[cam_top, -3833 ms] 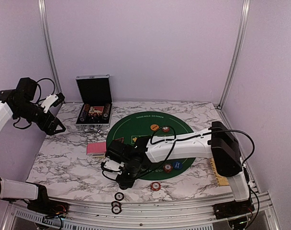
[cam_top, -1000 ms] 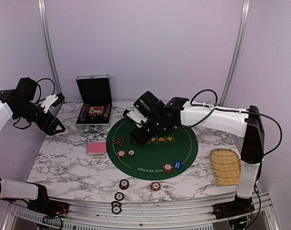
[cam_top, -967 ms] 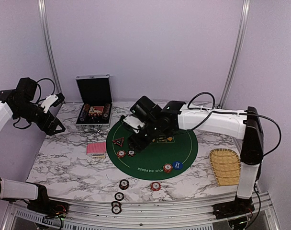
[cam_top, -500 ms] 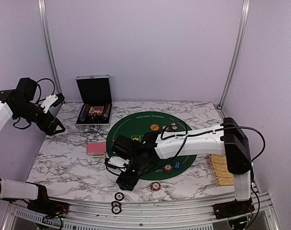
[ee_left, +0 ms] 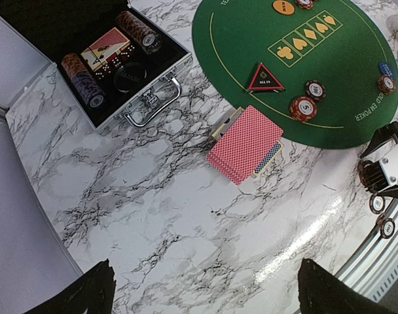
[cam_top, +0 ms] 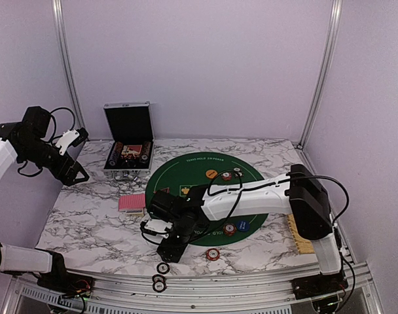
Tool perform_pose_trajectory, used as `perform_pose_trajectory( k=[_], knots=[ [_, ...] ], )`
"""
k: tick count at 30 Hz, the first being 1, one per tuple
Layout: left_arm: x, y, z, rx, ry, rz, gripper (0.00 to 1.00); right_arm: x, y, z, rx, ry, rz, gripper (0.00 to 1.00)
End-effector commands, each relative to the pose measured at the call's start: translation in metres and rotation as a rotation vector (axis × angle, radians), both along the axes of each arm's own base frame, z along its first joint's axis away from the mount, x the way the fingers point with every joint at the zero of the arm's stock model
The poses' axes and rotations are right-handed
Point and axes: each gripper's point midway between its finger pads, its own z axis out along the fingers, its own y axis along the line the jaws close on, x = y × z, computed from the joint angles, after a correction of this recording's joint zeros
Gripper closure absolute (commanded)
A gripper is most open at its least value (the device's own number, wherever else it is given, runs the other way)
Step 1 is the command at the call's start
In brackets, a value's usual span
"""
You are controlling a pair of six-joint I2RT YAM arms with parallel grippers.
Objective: Distribute texas hold em gaming equipment
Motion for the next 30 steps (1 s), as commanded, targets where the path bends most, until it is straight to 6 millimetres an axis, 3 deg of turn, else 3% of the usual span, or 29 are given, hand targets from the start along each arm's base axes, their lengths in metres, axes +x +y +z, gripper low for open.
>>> perform_pose_trajectory(
  k=[1,20,25,30],
  knots=[
    [-0.007,-0.001,0.006,0.006,-0.009,-0.021,0.01,-0.003,0.015,0.003,0.036,0.009,0.033,0.29],
    [-0.007,-0.003,0.002,0.0,0.003,-0.031,0.01,0.0,0.001,-0.01,-0.039,-0.066,0.031,0.54],
    [-0.008,-0.002,0.002,0.003,-0.001,-0.03,0.01,0.01,0.006,0.005,-0.006,-0.121,0.009,0.64],
    [-0.007,-0.002,0.003,0.001,-0.001,-0.027,0.01,0.02,0.015,0.033,0.056,-0.167,-0.021,0.75]
  ],
)
